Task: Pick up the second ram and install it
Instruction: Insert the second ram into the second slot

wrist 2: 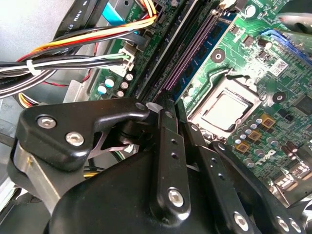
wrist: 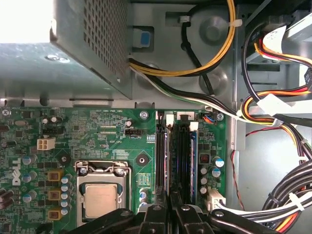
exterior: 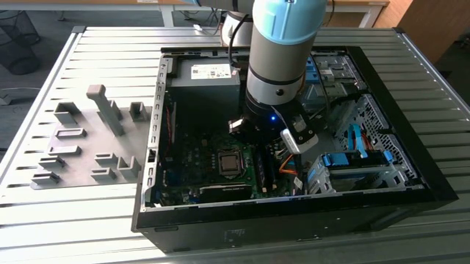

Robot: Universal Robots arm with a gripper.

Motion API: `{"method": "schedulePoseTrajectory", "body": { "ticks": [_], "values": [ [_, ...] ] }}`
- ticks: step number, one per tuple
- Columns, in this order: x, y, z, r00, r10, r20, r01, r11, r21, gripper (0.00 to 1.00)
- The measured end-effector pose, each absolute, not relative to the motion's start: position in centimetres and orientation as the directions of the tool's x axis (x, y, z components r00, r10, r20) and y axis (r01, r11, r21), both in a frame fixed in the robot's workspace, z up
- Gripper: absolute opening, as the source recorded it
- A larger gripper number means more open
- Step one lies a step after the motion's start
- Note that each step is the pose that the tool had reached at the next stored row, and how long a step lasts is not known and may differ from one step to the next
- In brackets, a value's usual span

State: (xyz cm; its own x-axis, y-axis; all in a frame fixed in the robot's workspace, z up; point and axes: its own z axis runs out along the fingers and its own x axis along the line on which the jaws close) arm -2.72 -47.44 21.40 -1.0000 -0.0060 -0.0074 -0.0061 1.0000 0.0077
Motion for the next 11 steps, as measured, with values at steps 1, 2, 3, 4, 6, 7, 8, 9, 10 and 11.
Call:
{"method": "schedulePoseTrajectory", "body": {
  "ticks": [1, 2, 3, 4, 6, 7, 8, 9, 10, 11],
  "values": [
    [-2.72, -47.44, 21.39, -1.0, -0.006, -0.007, -0.006, 1.0, 0.008, 0.14],
    [-2.72, -47.44, 21.4, -1.0, -0.006, -0.008, -0.006, 1.0, 0.008, 0.14],
    [-2.72, -47.44, 21.42, -1.0, -0.006, -0.008, -0.006, 1.0, 0.008, 0.14],
    [-2.71, -47.43, 21.44, -1.0, -0.006, -0.008, -0.006, 1.0, 0.009, 0.14],
    [-2.71, -47.44, 21.52, -1.0, -0.006, -0.008, -0.006, 1.0, 0.008, 0.14],
    [-2.72, -47.44, 21.56, -1.0, -0.006, -0.008, -0.006, 1.0, 0.008, 0.14],
    [-2.72, -47.44, 21.6, -1.0, -0.006, -0.007, -0.006, 1.0, 0.008, 0.14],
    [-2.71, -47.44, 21.6, -1.0, -0.006, -0.008, -0.006, 1.0, 0.008, 0.14],
    [-2.71, -47.44, 21.6, -1.0, -0.006, -0.007, -0.006, 1.0, 0.008, 0.14],
    [-2.7, -47.44, 21.6, -1.0, -0.006, -0.007, -0.006, 1.0, 0.008, 0.14]
  ]
}}
